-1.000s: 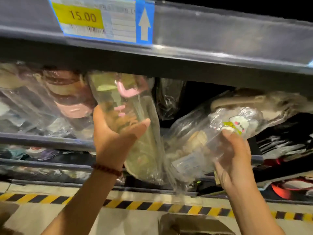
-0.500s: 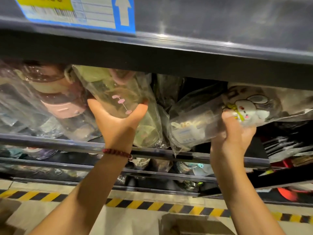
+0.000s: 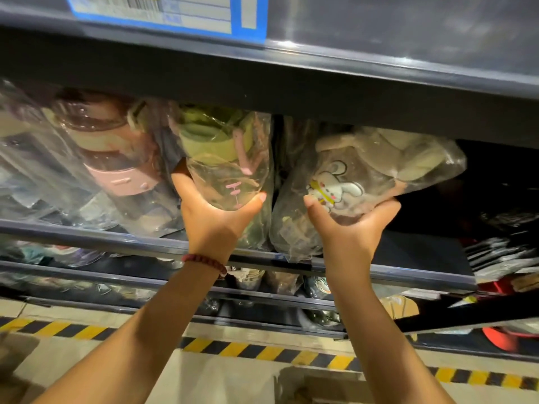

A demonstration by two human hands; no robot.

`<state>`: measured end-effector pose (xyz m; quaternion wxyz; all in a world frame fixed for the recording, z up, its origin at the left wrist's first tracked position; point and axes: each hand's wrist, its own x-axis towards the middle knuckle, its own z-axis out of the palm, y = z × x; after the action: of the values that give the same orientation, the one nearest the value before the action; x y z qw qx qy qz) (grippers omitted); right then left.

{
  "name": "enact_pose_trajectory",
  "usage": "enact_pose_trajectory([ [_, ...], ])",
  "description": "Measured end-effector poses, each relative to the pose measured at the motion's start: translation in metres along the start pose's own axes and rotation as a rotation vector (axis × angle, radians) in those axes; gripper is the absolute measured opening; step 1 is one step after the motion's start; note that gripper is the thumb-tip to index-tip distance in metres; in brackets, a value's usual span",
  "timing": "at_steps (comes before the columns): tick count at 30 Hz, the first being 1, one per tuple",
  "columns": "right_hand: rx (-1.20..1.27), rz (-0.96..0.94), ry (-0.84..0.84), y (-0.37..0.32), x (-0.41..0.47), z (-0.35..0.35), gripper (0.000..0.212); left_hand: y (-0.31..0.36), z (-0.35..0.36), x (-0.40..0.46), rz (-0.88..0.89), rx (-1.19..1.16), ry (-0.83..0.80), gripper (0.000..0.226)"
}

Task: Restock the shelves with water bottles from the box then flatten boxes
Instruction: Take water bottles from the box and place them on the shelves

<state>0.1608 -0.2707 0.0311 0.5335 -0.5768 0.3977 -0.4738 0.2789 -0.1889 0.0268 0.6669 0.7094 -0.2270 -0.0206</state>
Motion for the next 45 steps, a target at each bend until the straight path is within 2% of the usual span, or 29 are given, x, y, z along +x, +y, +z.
enact_pose_trajectory([
  [3, -0.077, -0.004, -0.082, -0.005, 0.000, 0.005, 0.093, -0.001, -0.001, 0.003, -0.027, 0.027, -0.068, 0.084],
  [5, -0.116, -0.011, -0.114, -0.005, 0.001, 0.007, 0.095, -0.001, 0.000, 0.004, -0.032, 0.021, -0.126, 0.080],
  [8, -0.142, 0.006, -0.143, -0.005, 0.000, 0.008, 0.094, -0.001, -0.004, 0.003, 0.001, -0.019, -0.195, 0.078],
  [13, -0.154, 0.039, -0.250, -0.002, 0.003, -0.001, 0.097, -0.018, -0.019, 0.004, -0.015, 0.052, -0.328, 0.078],
  [15, -0.205, 0.047, -0.303, 0.003, 0.003, -0.006, 0.085, -0.030, -0.022, 0.002, -0.014, 0.141, -0.352, 0.074],
  [17, -0.270, 0.072, -0.357, 0.007, 0.000, -0.009, 0.061, -0.036, -0.023, 0.000, 0.019, 0.177, -0.349, 0.073],
  [19, -0.331, 0.063, -0.355, 0.015, -0.001, -0.011, 0.052, -0.037, -0.021, -0.002, 0.036, 0.184, -0.319, 0.073],
  [21, -0.385, 0.064, -0.330, 0.020, -0.002, -0.008, 0.053, -0.036, -0.019, -0.004, 0.040, 0.199, -0.269, 0.074],
  [25, -0.443, 0.116, -0.265, 0.026, -0.004, 0.003, 0.077, -0.036, -0.015, -0.006, 0.035, 0.228, -0.142, 0.079],
  [28, -0.496, 0.112, -0.208, 0.025, -0.004, 0.010, 0.085, -0.037, -0.013, -0.006, 0.041, 0.262, -0.106, 0.081],
  [33, -0.455, 0.123, -0.258, 0.022, -0.002, 0.003, 0.080, -0.038, -0.013, -0.003, 0.064, 0.309, -0.094, 0.075],
  [39, -0.385, 0.149, -0.425, 0.018, 0.002, -0.006, 0.073, -0.038, -0.024, 0.005, 0.026, 0.369, -0.128, 0.078],
  [45, -0.424, 0.140, -0.509, 0.016, 0.005, -0.002, 0.068, -0.045, -0.032, 0.006, 0.091, 0.357, -0.096, 0.075],
])
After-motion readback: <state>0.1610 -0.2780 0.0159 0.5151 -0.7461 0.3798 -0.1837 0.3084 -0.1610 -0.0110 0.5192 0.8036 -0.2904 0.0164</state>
